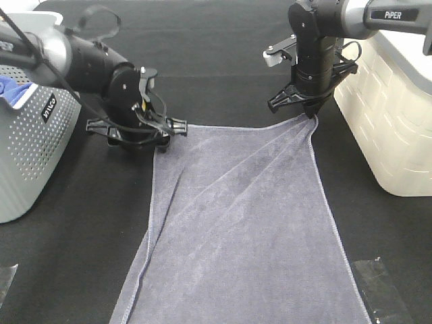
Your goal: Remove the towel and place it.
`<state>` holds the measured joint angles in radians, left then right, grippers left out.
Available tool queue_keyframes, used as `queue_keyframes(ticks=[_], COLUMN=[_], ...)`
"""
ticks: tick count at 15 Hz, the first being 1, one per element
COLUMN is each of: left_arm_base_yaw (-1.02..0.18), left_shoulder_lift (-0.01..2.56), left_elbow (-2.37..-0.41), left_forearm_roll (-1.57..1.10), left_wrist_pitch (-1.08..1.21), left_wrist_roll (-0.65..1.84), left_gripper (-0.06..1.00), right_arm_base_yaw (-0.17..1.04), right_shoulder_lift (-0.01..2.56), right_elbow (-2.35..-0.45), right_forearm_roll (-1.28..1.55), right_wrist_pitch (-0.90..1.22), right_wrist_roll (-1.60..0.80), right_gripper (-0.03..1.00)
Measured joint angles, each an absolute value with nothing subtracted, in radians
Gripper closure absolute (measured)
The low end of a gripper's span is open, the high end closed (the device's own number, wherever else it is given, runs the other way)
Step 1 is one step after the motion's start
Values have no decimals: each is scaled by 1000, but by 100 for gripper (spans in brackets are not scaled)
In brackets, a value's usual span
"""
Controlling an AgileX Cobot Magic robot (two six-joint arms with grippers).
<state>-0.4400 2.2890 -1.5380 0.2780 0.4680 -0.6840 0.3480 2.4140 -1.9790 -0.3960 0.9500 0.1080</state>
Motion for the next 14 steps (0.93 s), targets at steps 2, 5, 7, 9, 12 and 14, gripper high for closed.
queue_keyframes(ticks=[2, 5, 7, 9, 12, 14], left_arm_base_yaw=[-440, -440, -440, -440, -440, -440], left_shoulder_lift=[2297, 2320, 2321, 2321, 2323, 2323], left_elbow=[-1547, -1581, -1584, -1586, -1586, -1587], left_forearm_roll=[277, 273, 272, 271, 271, 272], left_wrist_pitch=[464, 421, 424, 429, 430, 429], left_wrist_roll=[-684, -684, -684, -655, -573, -533], left_gripper=[37, 43, 50, 64, 91, 94], right_arm_base_yaw=[348, 348, 348, 348, 348, 348], right_shoulder_lift=[2414, 2414, 2414, 2414, 2414, 2414], right_elbow=[-1979, -1979, -1979, -1979, -1979, -1979], right_forearm_roll=[-396, -395, -395, -395, -395, -395], right_wrist_pitch=[950, 950, 950, 950, 950, 950], right_wrist_roll=[108, 108, 108, 108, 108, 108], right_gripper=[97, 97, 97, 97, 97, 97])
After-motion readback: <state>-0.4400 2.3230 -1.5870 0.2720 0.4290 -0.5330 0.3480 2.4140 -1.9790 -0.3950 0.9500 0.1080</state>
